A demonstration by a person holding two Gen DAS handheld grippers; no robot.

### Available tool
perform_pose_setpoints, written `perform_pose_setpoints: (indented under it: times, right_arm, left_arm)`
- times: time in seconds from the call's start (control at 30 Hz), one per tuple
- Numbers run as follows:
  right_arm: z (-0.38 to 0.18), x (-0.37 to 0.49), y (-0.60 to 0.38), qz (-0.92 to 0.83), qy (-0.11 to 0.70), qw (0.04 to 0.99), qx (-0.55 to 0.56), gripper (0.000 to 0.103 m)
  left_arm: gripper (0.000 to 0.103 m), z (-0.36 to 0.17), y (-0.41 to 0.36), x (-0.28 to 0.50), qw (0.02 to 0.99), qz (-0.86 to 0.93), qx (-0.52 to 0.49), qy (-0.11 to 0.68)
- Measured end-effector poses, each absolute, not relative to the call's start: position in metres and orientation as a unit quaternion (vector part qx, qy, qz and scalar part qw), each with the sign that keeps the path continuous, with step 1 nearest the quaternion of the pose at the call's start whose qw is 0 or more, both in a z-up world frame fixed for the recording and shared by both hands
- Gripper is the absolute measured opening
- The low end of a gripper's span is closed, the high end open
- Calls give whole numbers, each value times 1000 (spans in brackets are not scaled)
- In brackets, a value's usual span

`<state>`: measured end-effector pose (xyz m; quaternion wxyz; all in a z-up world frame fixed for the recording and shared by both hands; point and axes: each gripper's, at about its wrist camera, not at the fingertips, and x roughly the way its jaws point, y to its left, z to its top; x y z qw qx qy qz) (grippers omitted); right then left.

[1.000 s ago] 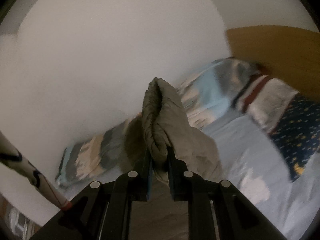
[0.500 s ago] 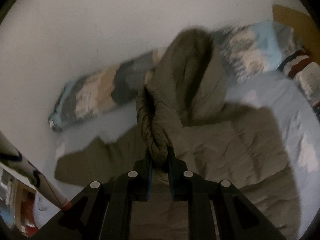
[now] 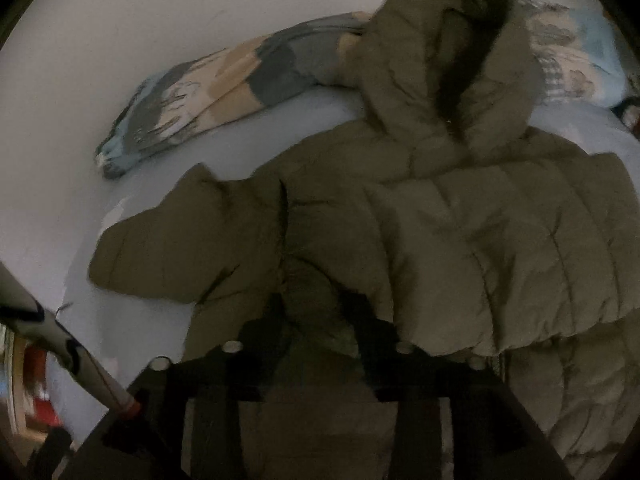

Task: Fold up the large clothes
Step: 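Fold the held sleeve across the jacket body with the right gripper, release, then grasp the other sleeve cuff, near the glasses, with the left gripper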

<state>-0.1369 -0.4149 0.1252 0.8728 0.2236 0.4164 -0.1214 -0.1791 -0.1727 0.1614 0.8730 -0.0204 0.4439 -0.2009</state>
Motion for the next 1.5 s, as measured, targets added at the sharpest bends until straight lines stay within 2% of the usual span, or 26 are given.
perform_pose_setpoints:
  times: [0.07,0.13,0.27,0.47,0.6,0.73,0.9,1.0,1.17,1.33,1.5]
  right_arm:
    - [136,-148,-418,-116,395,884,221,57]
    - [149,-166,-433,-133,370,891,225,64]
    - [149,-200,-490,-195,347,881,254,64]
    - [112,-217,-559,-317,398,828,234,64]
    - [73,-208,-576,-308,445,803,248,68]
    - [84,-211,-575,-305,449,804,245,70]
    - [147,-266,-535,-257,391,841,270,71]
    - [171,-320,-500,-258,377,843,283,82]
    - [160,-392,-446,-267,315,859,303,85]
    - [144,-372,-443,-253,332,869,264,84]
    - [151,-366,-452,-241,316,881,258,84]
  left_arm:
    - [103,160,-176,-180,872,-201,-21,447]
    - [103,159,-180,-181,870,-204,-20,448]
    - [103,157,-190,-183,873,-202,1,443]
    - [103,145,-205,-180,865,-202,11,459]
    - [103,142,-214,-182,862,-206,21,463]
    - [103,143,-217,-185,865,-205,20,458]
    - [103,142,-223,-191,869,-204,32,450]
    - [103,142,-229,-195,871,-204,40,445]
    - [103,144,-239,-205,878,-213,60,424]
    - [103,154,-233,-209,893,-216,101,382]
    - [103,155,-206,-186,891,-200,107,393]
